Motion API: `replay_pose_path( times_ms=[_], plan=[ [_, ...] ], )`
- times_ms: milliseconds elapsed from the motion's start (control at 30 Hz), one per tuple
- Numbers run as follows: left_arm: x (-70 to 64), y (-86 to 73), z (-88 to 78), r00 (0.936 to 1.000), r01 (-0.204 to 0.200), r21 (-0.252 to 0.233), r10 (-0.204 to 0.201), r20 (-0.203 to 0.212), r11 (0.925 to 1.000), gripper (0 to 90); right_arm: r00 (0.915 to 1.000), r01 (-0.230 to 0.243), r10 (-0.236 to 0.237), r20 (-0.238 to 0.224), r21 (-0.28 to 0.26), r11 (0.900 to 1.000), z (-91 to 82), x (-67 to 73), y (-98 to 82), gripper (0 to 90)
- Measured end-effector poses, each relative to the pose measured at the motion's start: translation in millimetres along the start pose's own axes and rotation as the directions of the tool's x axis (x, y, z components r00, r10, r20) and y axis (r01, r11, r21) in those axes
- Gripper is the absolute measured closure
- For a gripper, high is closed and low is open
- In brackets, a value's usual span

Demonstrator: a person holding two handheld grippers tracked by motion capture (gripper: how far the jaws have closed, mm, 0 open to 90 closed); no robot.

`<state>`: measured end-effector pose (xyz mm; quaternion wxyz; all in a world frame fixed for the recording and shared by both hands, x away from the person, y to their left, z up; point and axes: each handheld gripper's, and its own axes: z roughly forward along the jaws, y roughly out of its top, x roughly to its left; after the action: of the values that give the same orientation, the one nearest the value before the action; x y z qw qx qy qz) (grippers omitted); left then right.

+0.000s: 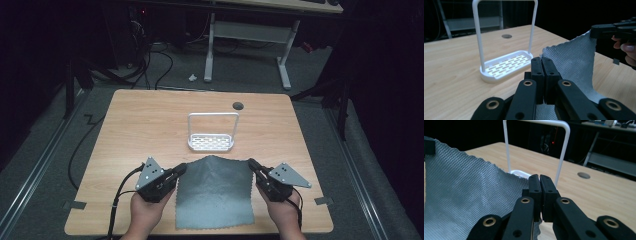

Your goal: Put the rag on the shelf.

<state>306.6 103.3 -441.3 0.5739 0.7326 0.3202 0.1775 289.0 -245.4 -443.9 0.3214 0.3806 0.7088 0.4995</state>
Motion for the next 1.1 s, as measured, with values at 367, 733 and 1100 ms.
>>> replay_pose_path(
  times_ms=[367, 733, 1100],
  plan=[
    [5.1, 19.8, -3.3, 0.9998, -0.015, -0.051, 0.014, -0.016, 0.9986, 88.7, 0.9997, 0.023, -0.022, 0.010, -0.075, 0.997, -4.7, -2.2, 30.1, 89.0],
    [20.1, 46.7, -1.3, 0.9982, -0.028, -0.093, 0.024, -0.054, 0.9953, 88.9, 0.9997, 0.022, -0.020, 0.014, -0.122, 0.992, -1.4, -9.4, 58.8, 89.2],
    [39.6, 77.9, 11.7, 0.9923, -0.062, -0.121, 0.048, -0.114, 0.9907, 89.1, 0.9982, -0.007, 0.015, 0.057, -0.149, 0.989, 10.3, -31.5, 81.2, 89.6]
  ],
)
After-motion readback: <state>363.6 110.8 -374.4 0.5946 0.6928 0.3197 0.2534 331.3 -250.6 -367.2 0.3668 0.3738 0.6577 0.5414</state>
